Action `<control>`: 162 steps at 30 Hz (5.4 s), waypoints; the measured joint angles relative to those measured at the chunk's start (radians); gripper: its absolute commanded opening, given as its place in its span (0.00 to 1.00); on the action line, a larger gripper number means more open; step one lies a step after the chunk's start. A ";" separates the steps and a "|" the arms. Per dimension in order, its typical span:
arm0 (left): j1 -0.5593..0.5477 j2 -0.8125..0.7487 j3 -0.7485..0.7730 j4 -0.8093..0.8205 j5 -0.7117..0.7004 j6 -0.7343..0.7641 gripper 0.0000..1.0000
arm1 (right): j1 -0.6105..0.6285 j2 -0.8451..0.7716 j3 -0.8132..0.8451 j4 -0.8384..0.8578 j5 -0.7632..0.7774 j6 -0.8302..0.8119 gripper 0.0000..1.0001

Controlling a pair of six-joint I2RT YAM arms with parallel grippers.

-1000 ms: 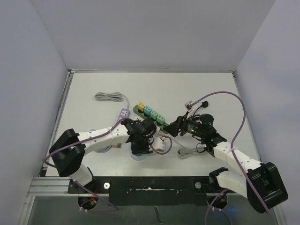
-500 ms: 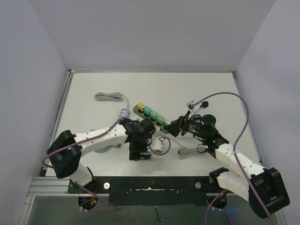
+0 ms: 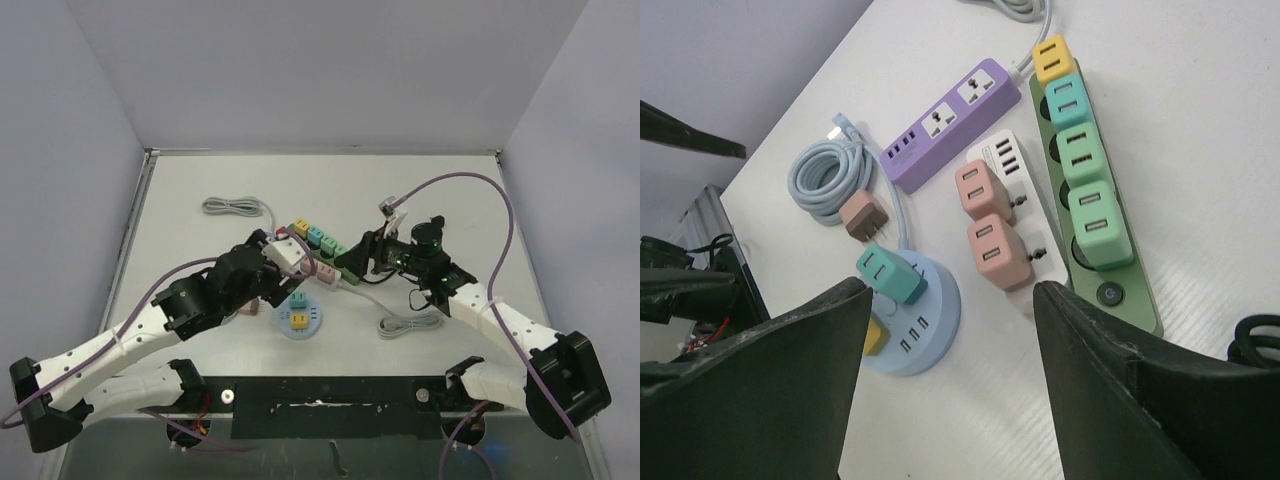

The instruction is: Insert the plug

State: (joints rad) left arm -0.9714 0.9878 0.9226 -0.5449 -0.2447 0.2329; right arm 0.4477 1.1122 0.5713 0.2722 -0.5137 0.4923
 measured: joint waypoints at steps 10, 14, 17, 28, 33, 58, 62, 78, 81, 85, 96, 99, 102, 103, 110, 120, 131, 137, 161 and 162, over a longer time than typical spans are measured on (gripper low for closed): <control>0.011 -0.380 -0.058 0.183 -0.275 -0.339 0.90 | 0.290 0.336 0.367 -0.164 0.166 -0.146 0.62; 0.011 -0.549 -0.045 0.207 -0.356 -0.392 0.90 | 0.391 0.486 0.504 -0.217 0.215 -0.182 0.61; 0.011 -0.640 -0.007 0.209 -0.400 -0.416 0.89 | 0.472 0.623 0.636 -0.285 0.259 -0.220 0.62; 0.008 -0.666 0.078 0.117 -0.486 -0.460 0.87 | 0.636 0.968 0.981 -0.591 0.424 -0.344 0.63; 0.005 -0.638 0.078 0.097 -0.512 -0.461 0.85 | 0.634 1.008 1.022 -0.652 0.435 -0.365 0.58; 0.005 -0.546 0.100 0.024 -0.572 -0.463 0.83 | 0.673 1.142 1.183 -0.737 0.472 -0.394 0.68; 0.005 -0.546 0.101 0.016 -0.583 -0.466 0.83 | 0.697 1.144 1.192 -0.754 0.539 -0.407 0.55; 0.004 -0.538 0.097 0.048 -0.546 -0.426 0.92 | 0.705 0.985 0.908 -0.504 0.558 -0.414 0.21; 0.004 -0.524 0.095 0.052 -0.521 -0.419 0.92 | 0.702 0.867 0.769 -0.375 0.566 -0.406 0.22; 0.003 -0.515 0.082 0.058 -0.479 -0.423 0.92 | 0.694 0.695 0.616 -0.165 0.583 -0.393 0.21; 0.002 -0.465 -0.031 0.116 -0.331 -0.503 0.96 | 0.685 0.367 0.171 0.332 0.770 -0.386 0.21; 0.002 -0.435 -0.061 0.138 -0.301 -0.532 0.92 | 0.684 0.306 0.079 0.397 0.813 -0.394 0.21; 0.002 -0.391 -0.086 0.153 -0.269 -0.566 0.89 | 0.685 0.254 0.023 0.447 0.840 -0.415 0.20; 0.002 -0.371 -0.090 0.154 -0.256 -0.578 0.89 | 0.686 0.240 0.010 0.460 0.846 -0.423 0.20; 0.083 -0.167 -0.084 0.145 -0.056 -0.674 0.82 | 0.687 0.130 -0.050 0.526 0.829 -0.482 0.20; 0.371 -0.129 -0.084 0.196 0.420 -0.764 0.75 | 0.689 0.109 -0.066 0.520 0.778 -0.507 0.20; 0.399 -0.101 -0.084 0.275 0.622 -0.832 0.63 | 0.693 0.110 -0.064 0.516 0.744 -0.509 0.21; 0.407 -0.067 -0.084 0.282 0.689 -0.858 0.48 | 0.693 0.112 -0.059 0.514 0.737 -0.512 0.21; 0.510 0.014 -0.044 0.167 0.590 -0.717 0.19 | 0.693 0.098 -0.050 0.466 0.757 -0.455 0.70; 0.523 0.025 -0.035 0.158 0.566 -0.702 0.19 | 0.693 0.086 -0.060 0.464 0.762 -0.448 0.70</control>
State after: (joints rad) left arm -0.4484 1.0130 0.8879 -0.3866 0.3218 -0.4694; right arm 1.1404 1.1984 0.5114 0.7361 0.2485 0.0441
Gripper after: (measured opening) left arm 0.266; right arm 0.689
